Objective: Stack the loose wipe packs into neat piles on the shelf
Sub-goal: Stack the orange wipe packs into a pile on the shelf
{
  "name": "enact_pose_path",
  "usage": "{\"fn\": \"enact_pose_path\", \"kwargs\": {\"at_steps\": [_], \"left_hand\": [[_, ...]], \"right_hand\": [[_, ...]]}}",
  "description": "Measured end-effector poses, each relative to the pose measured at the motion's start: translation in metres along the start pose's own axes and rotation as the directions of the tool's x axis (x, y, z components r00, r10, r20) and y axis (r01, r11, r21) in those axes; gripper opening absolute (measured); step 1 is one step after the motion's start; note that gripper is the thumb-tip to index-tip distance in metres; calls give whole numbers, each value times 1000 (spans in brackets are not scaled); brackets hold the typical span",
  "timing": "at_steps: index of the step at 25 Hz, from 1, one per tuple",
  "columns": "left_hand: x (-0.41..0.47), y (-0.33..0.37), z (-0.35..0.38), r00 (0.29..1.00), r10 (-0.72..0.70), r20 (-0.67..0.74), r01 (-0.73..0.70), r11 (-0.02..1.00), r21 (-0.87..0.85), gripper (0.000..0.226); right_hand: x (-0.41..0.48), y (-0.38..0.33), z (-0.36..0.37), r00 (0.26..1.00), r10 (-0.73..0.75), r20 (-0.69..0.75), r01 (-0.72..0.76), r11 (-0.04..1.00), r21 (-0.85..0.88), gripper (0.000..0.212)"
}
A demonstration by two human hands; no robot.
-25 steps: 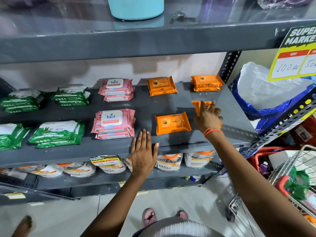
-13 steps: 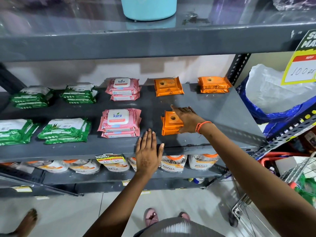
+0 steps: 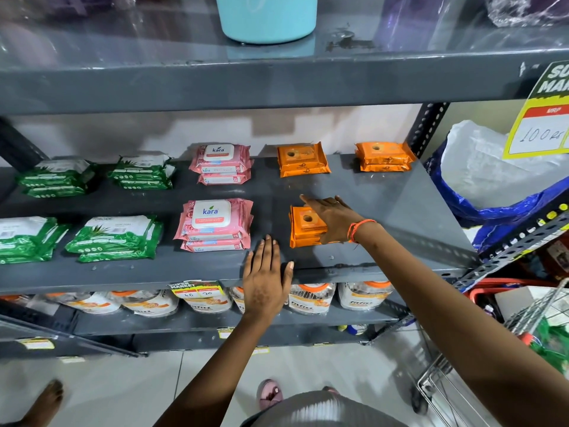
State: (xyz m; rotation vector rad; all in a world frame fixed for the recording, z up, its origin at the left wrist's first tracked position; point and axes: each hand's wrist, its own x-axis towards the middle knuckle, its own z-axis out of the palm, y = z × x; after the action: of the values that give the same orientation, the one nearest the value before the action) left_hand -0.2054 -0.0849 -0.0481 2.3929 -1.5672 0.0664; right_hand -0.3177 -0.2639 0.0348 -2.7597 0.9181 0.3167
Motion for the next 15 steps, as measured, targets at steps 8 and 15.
{"fn": "enact_pose_path", "kwargs": {"at_steps": [8, 15], "left_hand": [[1, -1, 4, 1000, 0, 0, 0, 999, -42, 63], [37, 43, -11, 975, -196, 100, 207, 666, -717, 53]], "right_hand": [[-18, 7, 3, 997, 77, -15, -75, 994, 79, 101], [-35, 11, 37, 710, 668, -223, -87, 398, 913, 45]]}}
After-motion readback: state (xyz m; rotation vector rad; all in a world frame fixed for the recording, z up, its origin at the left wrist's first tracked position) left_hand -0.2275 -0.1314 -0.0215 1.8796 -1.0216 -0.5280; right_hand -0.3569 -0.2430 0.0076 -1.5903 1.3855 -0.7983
